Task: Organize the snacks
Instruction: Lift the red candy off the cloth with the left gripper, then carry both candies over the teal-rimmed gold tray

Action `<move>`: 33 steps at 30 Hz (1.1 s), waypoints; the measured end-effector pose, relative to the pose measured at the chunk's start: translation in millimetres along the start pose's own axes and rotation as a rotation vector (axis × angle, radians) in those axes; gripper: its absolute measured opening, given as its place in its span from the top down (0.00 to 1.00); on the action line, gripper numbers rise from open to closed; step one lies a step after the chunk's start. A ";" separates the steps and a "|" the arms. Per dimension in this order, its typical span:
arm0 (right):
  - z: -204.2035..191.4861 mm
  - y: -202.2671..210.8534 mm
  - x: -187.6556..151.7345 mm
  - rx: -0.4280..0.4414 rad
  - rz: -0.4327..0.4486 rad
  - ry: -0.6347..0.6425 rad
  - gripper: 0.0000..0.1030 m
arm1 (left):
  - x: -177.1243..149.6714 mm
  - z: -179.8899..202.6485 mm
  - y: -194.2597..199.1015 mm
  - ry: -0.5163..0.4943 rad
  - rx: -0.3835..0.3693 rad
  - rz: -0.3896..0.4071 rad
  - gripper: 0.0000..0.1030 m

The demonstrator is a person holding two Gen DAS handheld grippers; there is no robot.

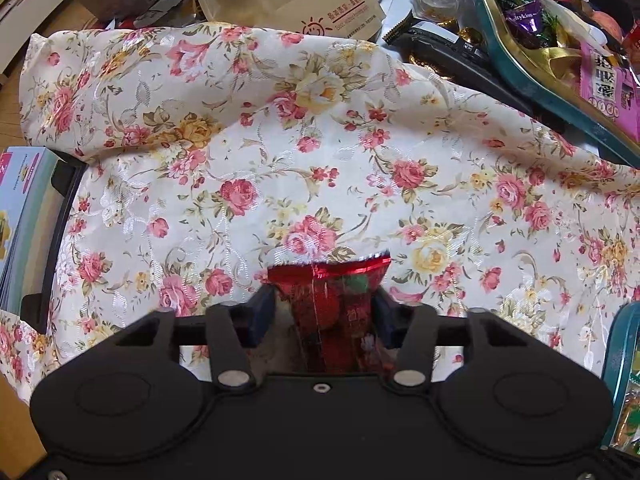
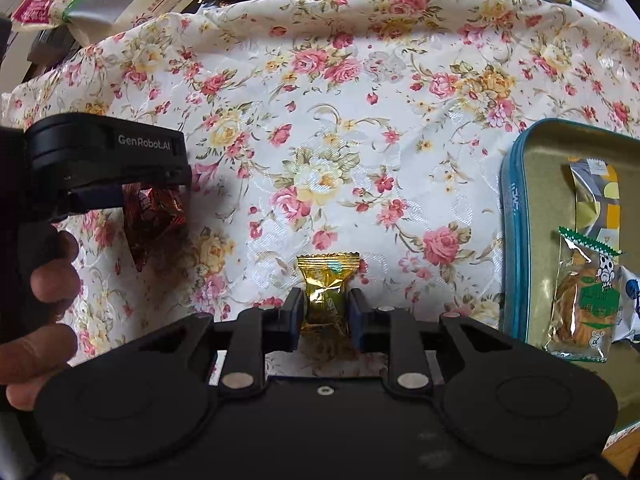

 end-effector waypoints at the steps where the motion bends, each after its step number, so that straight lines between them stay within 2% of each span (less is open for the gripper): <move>1: -1.1 0.2 -0.7 -0.005 0.005 0.016 0.74 | -0.6 -0.9 1.6 -0.004 0.005 -0.005 0.53; 7: -4.7 2.3 -4.0 -0.014 0.012 0.057 0.79 | -4.7 -17.8 13.8 0.057 0.036 -0.050 0.55; 15: -11.2 43.3 0.4 0.084 0.078 0.048 0.79 | 5.9 -22.9 68.4 0.114 0.031 0.021 0.56; 19: -12.6 61.7 3.2 0.115 0.111 0.041 0.79 | 12.8 -6.6 104.5 0.093 0.022 0.096 0.56; 22: -8.5 71.3 5.0 0.124 0.128 0.029 0.79 | 21.0 14.0 129.1 0.061 -0.031 0.141 0.56; 26: 1.1 82.2 8.3 0.134 0.147 -0.004 0.79 | 16.7 36.8 151.7 -0.031 -0.034 0.184 0.56; 33: 31.9 105.8 3.6 0.144 0.190 -0.066 0.79 | 5.6 66.1 163.9 -0.132 -0.058 0.169 0.56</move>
Point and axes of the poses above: each gripper's, at about its wrist camera, not at the fingertips, and y roughly against the way its jaws point, z to its right, x to its top, the point moved 7 cm from there along -y, roughly the way its jaws point, and after that the axes turned 5 degrees about y, right-handed, at the moved point
